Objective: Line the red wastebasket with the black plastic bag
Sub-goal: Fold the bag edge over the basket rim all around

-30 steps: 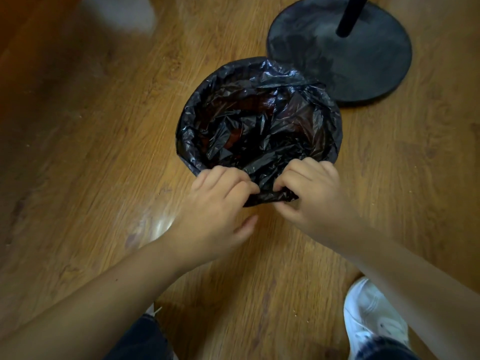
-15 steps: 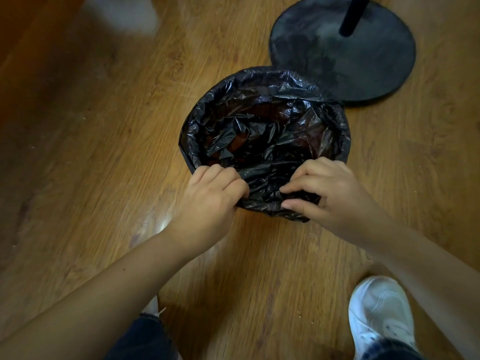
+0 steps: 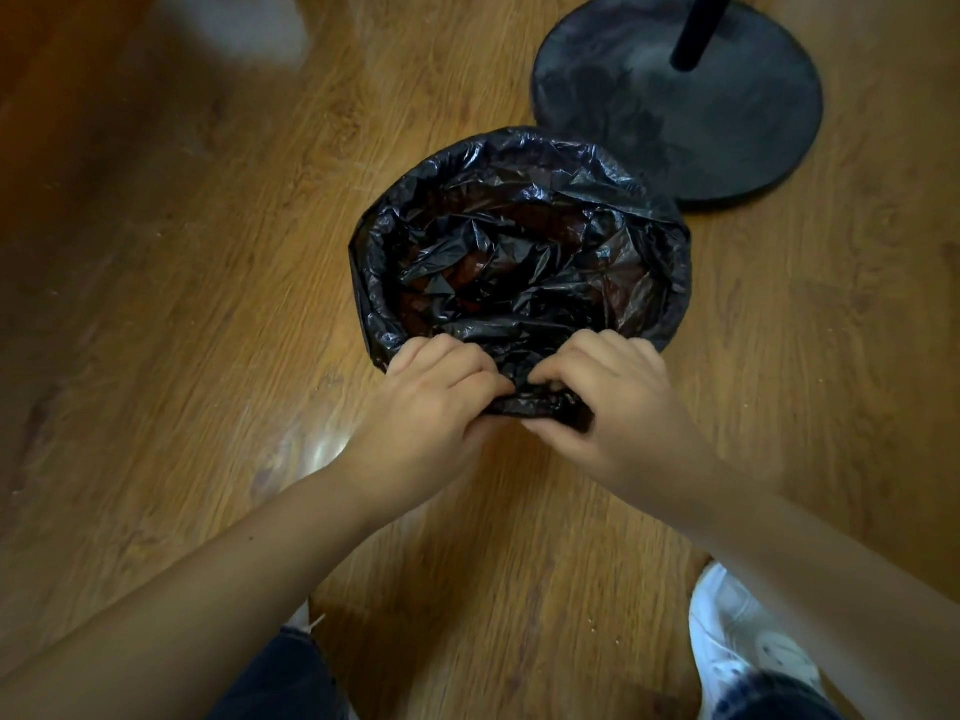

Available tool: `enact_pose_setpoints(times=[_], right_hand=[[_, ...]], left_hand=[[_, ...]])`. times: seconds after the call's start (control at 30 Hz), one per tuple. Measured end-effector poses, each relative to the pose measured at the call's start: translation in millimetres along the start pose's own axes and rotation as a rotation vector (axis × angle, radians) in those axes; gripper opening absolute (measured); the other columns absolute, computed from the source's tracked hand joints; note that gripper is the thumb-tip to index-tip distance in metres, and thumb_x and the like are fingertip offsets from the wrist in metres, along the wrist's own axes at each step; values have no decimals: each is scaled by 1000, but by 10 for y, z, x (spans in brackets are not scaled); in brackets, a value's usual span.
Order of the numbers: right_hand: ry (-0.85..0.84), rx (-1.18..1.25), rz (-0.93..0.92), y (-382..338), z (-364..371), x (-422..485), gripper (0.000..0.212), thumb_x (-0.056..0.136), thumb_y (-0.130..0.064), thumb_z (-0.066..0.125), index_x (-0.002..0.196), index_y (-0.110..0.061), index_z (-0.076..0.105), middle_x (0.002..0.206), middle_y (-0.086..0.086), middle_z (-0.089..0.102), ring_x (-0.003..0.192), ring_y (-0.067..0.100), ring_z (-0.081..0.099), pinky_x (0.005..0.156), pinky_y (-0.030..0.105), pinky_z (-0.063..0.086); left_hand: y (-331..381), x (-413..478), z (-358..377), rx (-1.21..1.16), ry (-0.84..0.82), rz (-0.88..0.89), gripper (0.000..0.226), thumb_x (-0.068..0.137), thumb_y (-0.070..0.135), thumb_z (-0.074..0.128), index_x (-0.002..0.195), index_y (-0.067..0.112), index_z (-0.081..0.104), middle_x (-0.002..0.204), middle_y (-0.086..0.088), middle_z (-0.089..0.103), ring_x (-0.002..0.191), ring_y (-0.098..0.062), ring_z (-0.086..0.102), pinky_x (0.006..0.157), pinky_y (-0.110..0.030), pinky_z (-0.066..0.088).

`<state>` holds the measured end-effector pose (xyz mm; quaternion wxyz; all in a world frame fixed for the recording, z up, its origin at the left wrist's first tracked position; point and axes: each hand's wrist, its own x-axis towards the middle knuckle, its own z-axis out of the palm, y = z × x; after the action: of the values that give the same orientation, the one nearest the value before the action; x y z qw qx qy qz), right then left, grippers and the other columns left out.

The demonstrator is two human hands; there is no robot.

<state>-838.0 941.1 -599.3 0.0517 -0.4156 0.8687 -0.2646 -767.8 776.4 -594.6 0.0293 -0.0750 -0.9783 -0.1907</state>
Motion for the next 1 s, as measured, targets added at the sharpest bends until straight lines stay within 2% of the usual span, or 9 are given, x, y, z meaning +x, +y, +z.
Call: enact_pose_setpoints(times=[0.13,0.23,0.43,0.53,0.63,0.7,0.8,0.9,1.0], right_hand=[[20,-26,-62,61,-100,-33,37,78,-42,56,103,-15,63,90,0,60,90,11,47,85,22,24],[-44,-62,-70,132,-139,-11,32,75,-39,65,95,-14,66,86,1,61,84,18,53,83,26,28],[2,-101,-28,80,-21,-7,9,73,-15,63,78,-8,66,75,5,60,71,23,54,68,26,29],[28,-78,-6,32,19,14,10,72,-14,68,80,-8,65,76,6,59,72,22,55,69,27,33],[43,-54,-3,-97,82,52,10,74,-14,68,79,-6,64,75,7,58,71,24,55,63,33,43],[40,-31,-9,-218,139,66,13,74,-16,69,78,-5,63,74,8,58,70,24,55,59,38,48],[-32,2,4,-403,213,74,19,73,-20,72,79,-4,63,77,10,59,72,26,57,59,41,51],[-162,54,20,-523,230,78,26,76,-26,70,88,-4,65,84,9,60,80,24,58,67,41,52],[-139,124,-16,-532,144,96,27,83,-31,60,96,-8,65,88,5,60,84,20,56,74,38,50]], left_hand=[[-47,-36,23,33,77,-18,10,76,5,58,80,5,67,77,-10,67,76,-28,60,70,-32,33],[-53,-40,46,36,99,-35,10,71,0,64,79,5,67,77,-10,67,78,-27,58,72,-32,34],[-83,-104,-86,15,169,-94,37,72,30,66,103,9,63,99,-10,62,94,-27,53,82,-37,40],[-67,-183,-165,-189,297,-349,40,73,38,65,104,14,58,97,2,54,88,-9,48,78,-15,37],[-94,-173,-153,-503,361,-740,32,75,34,67,99,19,54,83,8,55,70,5,51,57,-3,39],[-151,-151,-106,-628,355,-861,28,77,32,66,97,16,56,78,6,59,62,4,55,49,-8,42],[-208,-155,-85,-677,352,-884,24,79,30,65,96,15,57,80,0,64,67,-12,63,54,-28,54],[-274,-206,-100,-736,351,-906,19,81,22,64,98,14,59,79,-3,64,57,-8,63,47,-23,53],[-324,-256,-133,-788,313,-854,15,82,15,63,96,20,62,76,-8,62,50,-6,61,47,-26,55]])
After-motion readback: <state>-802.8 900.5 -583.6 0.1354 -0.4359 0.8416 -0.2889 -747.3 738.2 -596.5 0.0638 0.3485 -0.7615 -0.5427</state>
